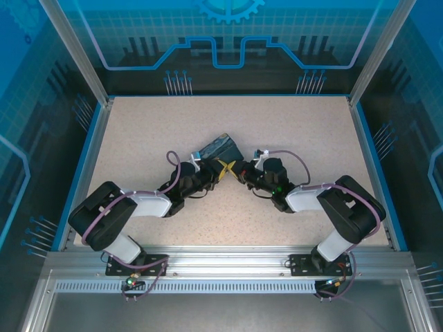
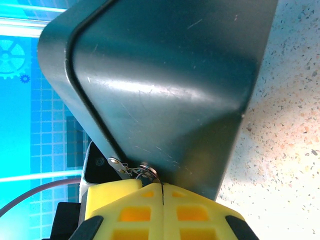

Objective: Unlock the padlock with the key

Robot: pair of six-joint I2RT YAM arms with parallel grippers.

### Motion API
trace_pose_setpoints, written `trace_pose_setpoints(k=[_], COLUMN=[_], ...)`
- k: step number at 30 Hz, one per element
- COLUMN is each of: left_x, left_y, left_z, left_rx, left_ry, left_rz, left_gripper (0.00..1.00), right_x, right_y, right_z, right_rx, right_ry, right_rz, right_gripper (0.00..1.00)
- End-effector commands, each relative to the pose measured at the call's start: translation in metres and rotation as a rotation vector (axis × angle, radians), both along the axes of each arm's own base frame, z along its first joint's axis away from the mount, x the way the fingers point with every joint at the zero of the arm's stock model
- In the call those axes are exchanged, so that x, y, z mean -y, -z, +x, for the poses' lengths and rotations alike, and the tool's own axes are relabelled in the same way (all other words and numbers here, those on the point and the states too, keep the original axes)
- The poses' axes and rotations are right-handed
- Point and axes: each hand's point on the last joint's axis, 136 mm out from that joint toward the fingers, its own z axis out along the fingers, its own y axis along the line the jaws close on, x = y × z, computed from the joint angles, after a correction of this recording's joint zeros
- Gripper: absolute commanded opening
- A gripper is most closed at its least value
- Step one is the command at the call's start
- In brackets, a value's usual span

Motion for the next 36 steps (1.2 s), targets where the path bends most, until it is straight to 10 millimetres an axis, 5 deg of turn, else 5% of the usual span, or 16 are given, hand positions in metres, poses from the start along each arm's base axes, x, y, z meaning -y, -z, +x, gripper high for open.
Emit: trace_pose_setpoints(k=[1,8,14,30,36], left_x=[0.034,0.035,0.028,0.017,0.017], left_y=[-0.047,-0.043,-0.034,-0.014,-0.005], left_z=[-0.023,-0.019,-0.017,-0.012,-0.013], left_rx=[0.113,0.105,0.088,0.055,0.048], left_ry=[0.167,0.15,0.113,0.067,0.074], left_rz=[-0.126,-0.137,-0.12,-0.071,-0.04], left_gripper=[0.0,0.0,0.0,0.0,0.0], right_x=[-0.03,-0.057,-0.043,0.016,0.043], right_y=[0.004,-0.021,-0.014,-0.019,-0.027], right_z=[-0.033,-0.039,-0.033,-0.033,-0.039], right_rx=[-0.001,0.02,0.004,0.029,0.073], right_ry=[-0.152,-0.171,-0.126,-0.024,-0.028], right_rz=[0.014,0.093,0.059,-0.024,-0.128], right_gripper=[0.0,0.0,0.0,0.77,0.85])
